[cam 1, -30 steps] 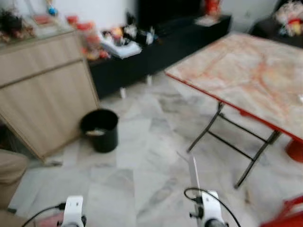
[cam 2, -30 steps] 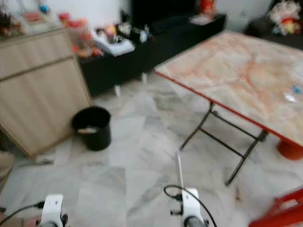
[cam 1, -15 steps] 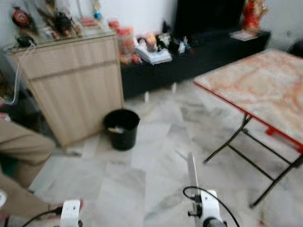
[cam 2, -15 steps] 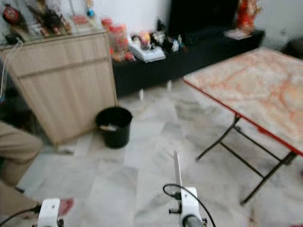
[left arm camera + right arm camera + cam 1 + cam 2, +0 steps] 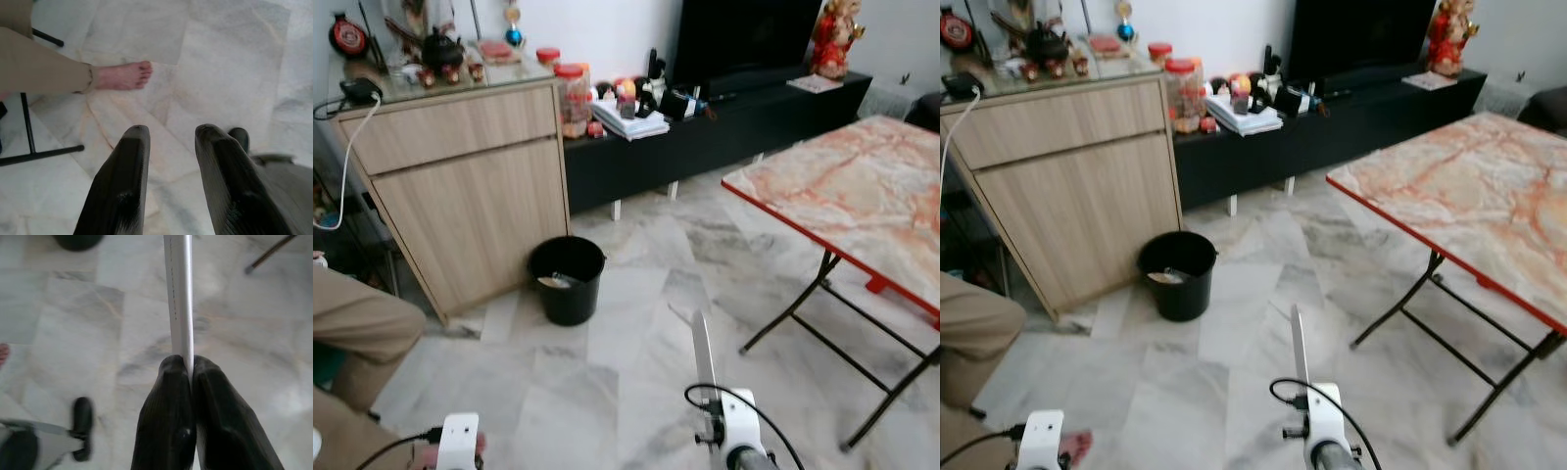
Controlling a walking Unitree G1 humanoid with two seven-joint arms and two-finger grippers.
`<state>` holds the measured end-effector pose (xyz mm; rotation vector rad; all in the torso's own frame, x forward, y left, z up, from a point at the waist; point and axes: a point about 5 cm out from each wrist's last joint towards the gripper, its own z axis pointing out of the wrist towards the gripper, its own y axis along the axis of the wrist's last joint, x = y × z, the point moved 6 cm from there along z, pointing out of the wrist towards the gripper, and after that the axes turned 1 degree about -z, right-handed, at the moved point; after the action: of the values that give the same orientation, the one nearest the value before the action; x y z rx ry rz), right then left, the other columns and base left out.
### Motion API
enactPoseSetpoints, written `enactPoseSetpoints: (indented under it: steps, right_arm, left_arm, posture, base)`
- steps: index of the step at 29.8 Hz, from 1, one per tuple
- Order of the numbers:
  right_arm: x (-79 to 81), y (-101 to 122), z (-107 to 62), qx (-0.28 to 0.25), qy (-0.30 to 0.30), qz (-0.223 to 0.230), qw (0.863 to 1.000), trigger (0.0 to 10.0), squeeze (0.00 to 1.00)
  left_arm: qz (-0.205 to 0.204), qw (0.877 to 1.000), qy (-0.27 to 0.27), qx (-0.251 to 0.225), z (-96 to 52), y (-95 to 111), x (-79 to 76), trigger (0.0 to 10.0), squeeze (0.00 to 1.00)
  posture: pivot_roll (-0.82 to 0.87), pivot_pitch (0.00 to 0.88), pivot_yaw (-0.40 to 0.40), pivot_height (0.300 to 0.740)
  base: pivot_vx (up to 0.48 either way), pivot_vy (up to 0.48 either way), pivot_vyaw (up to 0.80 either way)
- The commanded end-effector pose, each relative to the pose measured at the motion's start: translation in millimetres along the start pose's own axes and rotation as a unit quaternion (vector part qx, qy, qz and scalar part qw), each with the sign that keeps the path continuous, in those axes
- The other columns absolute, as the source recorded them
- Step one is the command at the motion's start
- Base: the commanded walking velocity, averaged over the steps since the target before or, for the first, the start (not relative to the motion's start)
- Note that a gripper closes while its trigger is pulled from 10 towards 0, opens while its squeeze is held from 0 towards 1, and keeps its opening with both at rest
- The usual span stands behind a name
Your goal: Picking trash to rubbish bin
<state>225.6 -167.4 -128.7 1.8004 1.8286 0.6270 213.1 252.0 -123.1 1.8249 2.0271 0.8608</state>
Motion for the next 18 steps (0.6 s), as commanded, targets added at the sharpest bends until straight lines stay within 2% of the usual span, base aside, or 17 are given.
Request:
enactPoseSetpoints:
  steps: [1, 5, 18]
  right_arm:
    - [2.5, 10.4, 1.9, -0.013, 0.003, -0.007, 1.000, 10.0, 0.00]
    - [2.6, 11.7, 1.9, -0.017, 0.002, -0.009, 1.000, 10.0, 0.00]
    - [0.5, 13.6, 2.3, -0.018, -0.004, 0.007, 1.000, 10.0, 0.00]
  left_arm:
    - [0.009, 1.000, 0.002, -0.001, 0.1, 0.9, 3.1, 10.0, 0.00]
    - [0.009, 1.000, 0.003, -0.001, 0.1, 0.8, 3.8, 10.0, 0.00]
    - [0.005, 1.000, 0.008, -0.001, -0.4, -1.1, 7.2, 10.0, 0.00]
  posture:
    - [0.05, 0.000, -0.033, 0.740]
    - [0.05, 0.000, -0.034, 0.740]
    - [0.05, 0.015, -0.037, 0.740]
  base:
    - [0.386, 0.000, 0.00]
    - [0.385, 0.000, 0.76]
    - [0.385, 0.000, 0.00]
